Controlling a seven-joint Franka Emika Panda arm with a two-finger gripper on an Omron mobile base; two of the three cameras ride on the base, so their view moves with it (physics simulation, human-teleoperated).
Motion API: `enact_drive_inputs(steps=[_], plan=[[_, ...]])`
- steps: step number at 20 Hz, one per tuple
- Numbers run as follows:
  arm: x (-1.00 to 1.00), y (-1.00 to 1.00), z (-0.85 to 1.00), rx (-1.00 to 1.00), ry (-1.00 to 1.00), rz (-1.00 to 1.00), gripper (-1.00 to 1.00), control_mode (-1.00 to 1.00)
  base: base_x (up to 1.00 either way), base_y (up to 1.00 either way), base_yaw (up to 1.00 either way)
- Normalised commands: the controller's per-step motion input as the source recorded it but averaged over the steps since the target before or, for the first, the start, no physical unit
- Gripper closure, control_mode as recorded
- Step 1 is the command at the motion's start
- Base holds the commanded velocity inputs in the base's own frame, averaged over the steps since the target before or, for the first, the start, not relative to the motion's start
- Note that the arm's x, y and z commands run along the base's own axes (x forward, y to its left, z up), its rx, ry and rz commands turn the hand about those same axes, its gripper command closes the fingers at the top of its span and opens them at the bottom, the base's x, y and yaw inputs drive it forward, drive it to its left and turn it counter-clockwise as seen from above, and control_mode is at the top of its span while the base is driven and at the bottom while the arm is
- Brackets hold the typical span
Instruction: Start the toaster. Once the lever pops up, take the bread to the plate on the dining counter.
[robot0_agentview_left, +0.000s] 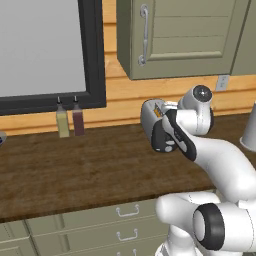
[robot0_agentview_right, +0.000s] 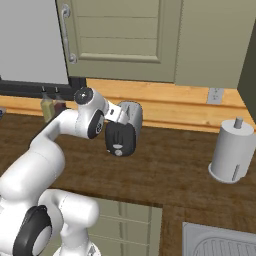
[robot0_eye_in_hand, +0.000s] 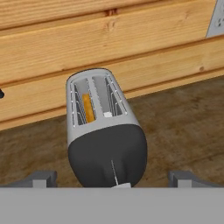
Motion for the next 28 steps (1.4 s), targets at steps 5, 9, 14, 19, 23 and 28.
enact_drive_inputs(steps=[5, 9, 14, 19, 23, 28], plan=[[0.00, 0.00, 0.00, 0.00, 0.00, 0.00, -1.00, -1.00, 0.00, 0.00, 0.00], [0.00, 0.00, 0.00, 0.00, 0.00, 0.00, -1.00, -1.00, 0.00, 0.00, 0.00], [0.00, 0.00, 0.00, 0.00, 0.00, 0.00, -1.00, -1.00, 0.00, 0.00, 0.00], [0.00, 0.00, 0.00, 0.00, 0.00, 0.00, -1.00, -1.00, 0.00, 0.00, 0.00], [0.00, 0.00, 0.00, 0.00, 0.00, 0.00, -1.00, -1.00, 0.00, 0.00, 0.00], [0.00, 0.00, 0.00, 0.00, 0.00, 0.00, -1.00, -1.00, 0.00, 0.00, 0.00]])
